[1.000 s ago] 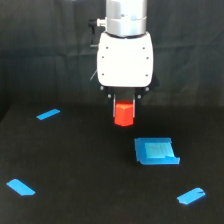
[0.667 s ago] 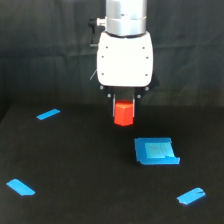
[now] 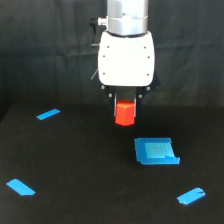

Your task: Pick up the red object from the table

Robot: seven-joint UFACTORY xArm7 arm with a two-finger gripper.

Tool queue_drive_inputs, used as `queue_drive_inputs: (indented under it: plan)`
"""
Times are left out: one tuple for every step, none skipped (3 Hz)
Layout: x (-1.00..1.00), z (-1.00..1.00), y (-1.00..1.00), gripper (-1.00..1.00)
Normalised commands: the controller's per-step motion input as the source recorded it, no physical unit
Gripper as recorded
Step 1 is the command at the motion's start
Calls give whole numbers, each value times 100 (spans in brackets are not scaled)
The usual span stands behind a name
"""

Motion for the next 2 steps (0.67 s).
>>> queue_drive_inputs:
  plan:
    - [11,10,-7,-100]
    - [6,10,9,-100]
